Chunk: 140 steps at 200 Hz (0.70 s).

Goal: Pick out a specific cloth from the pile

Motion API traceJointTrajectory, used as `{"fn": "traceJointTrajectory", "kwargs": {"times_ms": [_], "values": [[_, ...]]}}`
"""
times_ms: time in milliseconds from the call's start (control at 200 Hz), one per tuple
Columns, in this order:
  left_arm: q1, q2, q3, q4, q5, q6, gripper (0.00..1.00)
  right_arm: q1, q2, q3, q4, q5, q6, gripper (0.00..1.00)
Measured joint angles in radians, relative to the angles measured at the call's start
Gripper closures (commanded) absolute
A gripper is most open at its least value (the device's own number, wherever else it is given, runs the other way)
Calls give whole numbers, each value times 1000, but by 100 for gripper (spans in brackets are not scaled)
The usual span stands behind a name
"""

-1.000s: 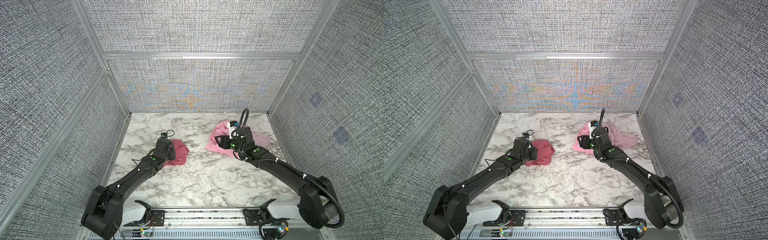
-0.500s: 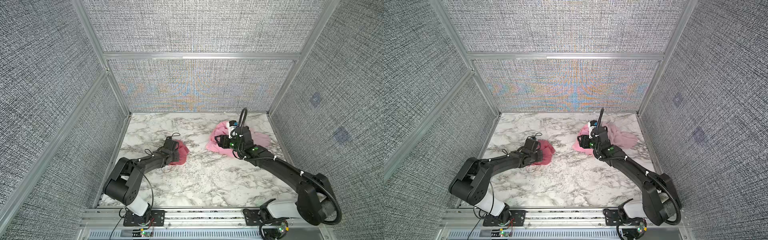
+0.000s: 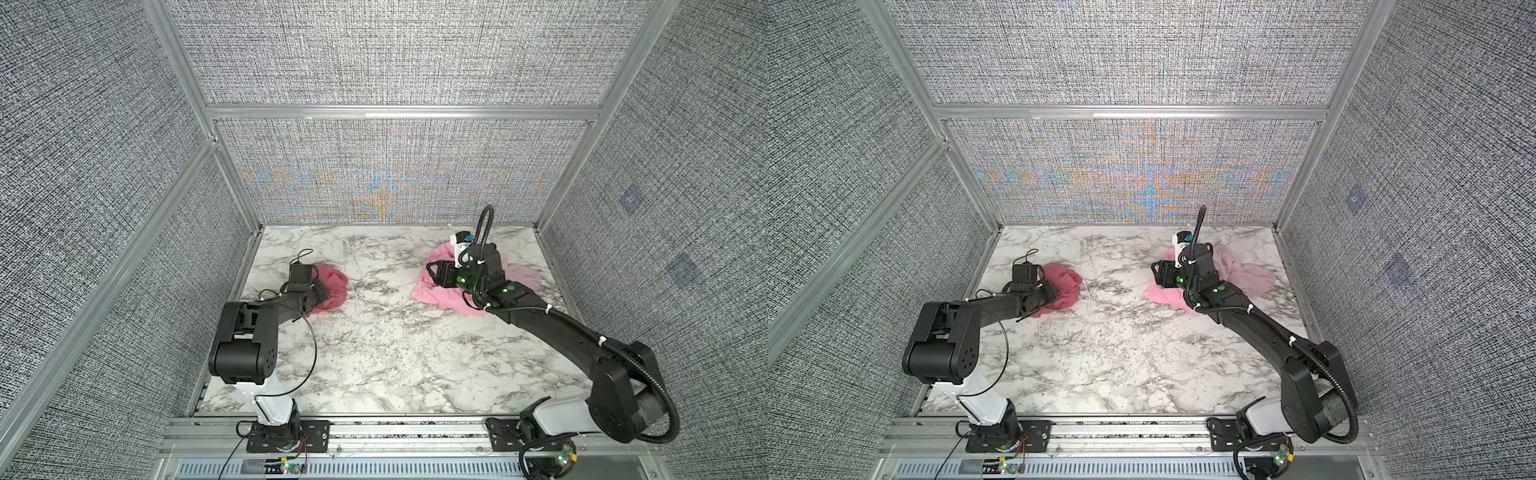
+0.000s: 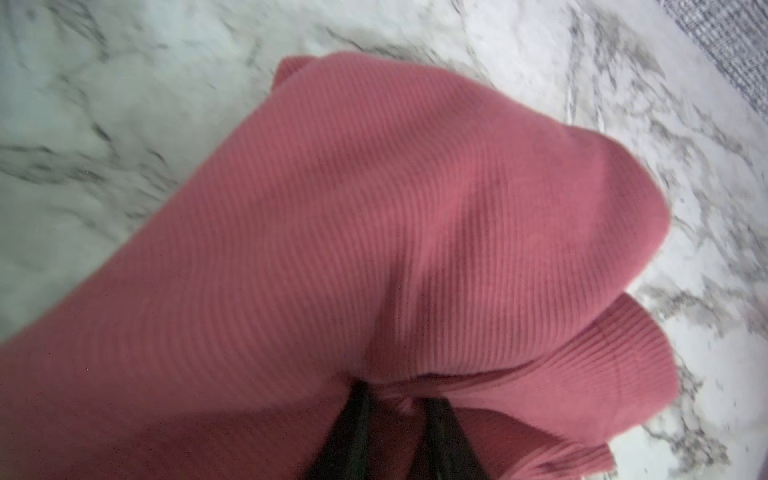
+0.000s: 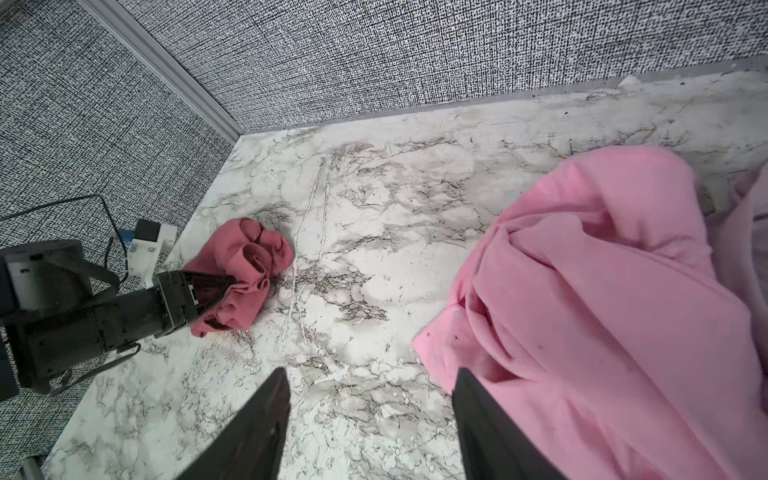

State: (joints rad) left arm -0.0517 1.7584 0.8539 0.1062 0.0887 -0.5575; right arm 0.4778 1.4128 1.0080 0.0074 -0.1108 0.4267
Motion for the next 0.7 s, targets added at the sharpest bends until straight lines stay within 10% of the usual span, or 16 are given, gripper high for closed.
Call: {"fn": "traceJointTrajectory", "kwargs": {"times_ms": [440,700], "values": [[197,85,126,-10,53,-3,71,-8,-61,-48,-18,24,-21,35],[131,-192,-16,-17,21,12,62,-68,-156,-140,-3,42,-49,33]]}}
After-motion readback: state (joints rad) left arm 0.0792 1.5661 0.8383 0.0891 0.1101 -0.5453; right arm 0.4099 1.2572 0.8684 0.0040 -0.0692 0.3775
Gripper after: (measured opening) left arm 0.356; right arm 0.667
